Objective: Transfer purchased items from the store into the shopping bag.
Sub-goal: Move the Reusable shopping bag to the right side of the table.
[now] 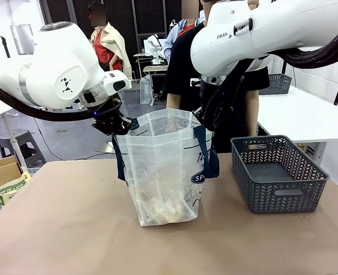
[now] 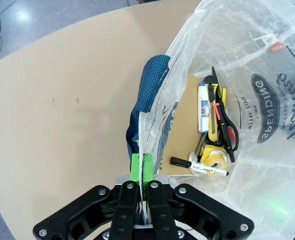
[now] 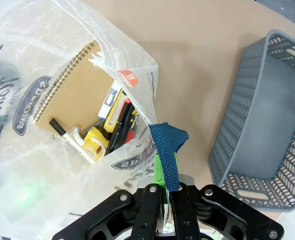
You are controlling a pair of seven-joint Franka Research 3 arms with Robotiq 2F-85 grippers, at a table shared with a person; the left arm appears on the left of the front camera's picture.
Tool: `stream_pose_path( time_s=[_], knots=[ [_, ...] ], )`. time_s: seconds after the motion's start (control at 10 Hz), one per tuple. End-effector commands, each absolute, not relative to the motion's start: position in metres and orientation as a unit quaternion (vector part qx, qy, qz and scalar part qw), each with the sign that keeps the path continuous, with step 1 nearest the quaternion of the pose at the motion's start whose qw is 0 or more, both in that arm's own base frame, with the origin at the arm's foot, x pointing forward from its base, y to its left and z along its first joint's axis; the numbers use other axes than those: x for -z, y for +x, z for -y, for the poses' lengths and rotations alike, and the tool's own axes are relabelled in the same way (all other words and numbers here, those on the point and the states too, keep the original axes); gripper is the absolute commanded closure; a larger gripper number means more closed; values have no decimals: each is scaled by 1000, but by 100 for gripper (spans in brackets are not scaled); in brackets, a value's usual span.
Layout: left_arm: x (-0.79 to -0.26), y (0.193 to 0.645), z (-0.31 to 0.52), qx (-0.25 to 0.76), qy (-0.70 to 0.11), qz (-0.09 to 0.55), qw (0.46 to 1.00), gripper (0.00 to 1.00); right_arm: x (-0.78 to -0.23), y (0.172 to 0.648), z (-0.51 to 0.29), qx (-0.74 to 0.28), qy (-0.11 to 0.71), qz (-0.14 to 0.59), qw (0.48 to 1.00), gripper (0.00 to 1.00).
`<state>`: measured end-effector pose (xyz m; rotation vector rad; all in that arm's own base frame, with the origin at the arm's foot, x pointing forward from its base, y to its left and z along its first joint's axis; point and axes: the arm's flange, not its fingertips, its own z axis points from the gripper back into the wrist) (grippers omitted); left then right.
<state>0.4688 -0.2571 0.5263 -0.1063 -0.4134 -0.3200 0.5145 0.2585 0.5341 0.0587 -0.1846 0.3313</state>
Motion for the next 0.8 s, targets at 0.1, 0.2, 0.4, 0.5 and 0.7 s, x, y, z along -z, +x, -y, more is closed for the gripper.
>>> stream_pose_path(
  time_s=[0.1,0.2,0.4,0.5,0.7],
  knots=[
    [-527,468,256,149,-51,206,966,100,-535,515,-257,-158,29,92,983,100],
    [-527,468,256,149,-51,206,966,100,-535,515,-257,-158,29,92,983,100],
    [-527,468,256,149,-51,206,966,100,-535,515,-257,-158,29,92,983,100],
    [-527,468,256,149,-51,206,966,100,-535,515,-257,-158,29,92,983,100],
    [-527,468,256,149,-51,206,966,100,-535,515,-257,-158,29,92,983,100]
  ],
)
